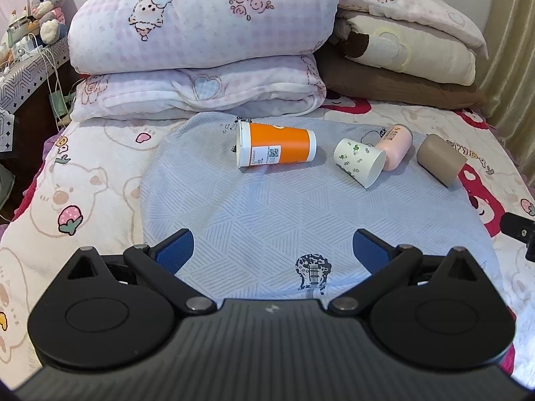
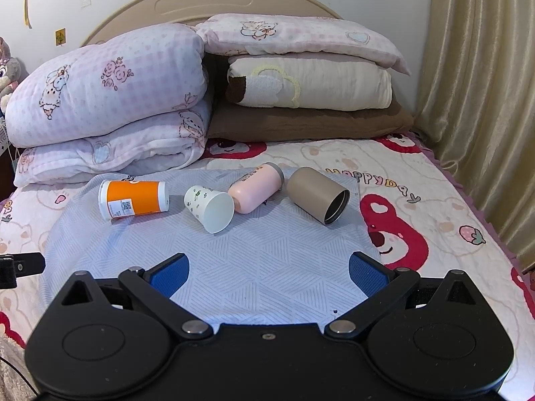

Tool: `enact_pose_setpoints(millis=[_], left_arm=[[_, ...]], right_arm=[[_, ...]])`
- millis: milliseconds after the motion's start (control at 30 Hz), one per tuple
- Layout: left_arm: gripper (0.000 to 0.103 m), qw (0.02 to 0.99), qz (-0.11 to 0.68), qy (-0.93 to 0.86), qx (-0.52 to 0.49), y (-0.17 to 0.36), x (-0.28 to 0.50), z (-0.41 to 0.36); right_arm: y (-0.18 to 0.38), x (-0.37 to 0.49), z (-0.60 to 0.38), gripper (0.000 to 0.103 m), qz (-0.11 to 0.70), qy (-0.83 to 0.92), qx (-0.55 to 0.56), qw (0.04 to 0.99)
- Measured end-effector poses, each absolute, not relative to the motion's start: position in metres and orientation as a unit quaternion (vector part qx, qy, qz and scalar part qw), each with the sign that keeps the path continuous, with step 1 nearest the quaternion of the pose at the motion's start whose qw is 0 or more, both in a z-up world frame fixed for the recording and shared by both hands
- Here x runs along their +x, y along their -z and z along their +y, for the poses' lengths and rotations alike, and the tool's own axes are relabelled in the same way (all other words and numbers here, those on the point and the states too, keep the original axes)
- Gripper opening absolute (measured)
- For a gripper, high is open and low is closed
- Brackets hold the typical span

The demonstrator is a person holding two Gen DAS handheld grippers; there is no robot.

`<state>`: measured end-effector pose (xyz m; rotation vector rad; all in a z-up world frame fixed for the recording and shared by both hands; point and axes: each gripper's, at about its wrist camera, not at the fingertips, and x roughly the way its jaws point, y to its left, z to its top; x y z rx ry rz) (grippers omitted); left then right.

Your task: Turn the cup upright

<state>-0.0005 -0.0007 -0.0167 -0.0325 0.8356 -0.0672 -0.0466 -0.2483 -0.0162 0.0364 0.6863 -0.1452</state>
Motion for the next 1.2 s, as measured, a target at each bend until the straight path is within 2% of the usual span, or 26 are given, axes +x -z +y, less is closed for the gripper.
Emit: enact_pose_setpoints(millis=[767, 1200], left_arm=[[0.103, 0.907, 0.414, 0.072, -0.008, 0.015, 0.017, -0.020], [0.100, 0.886, 0.369, 0.233, 0.157, 0.004, 0.097, -0.135]], right_arm=[[0.019, -0.045, -0.255, 0.103, 0.337, 0.065, 0.013, 0.939], [0.003, -0.031, -0.323, 0.103, 0.323, -0.077, -0.007, 0.943]])
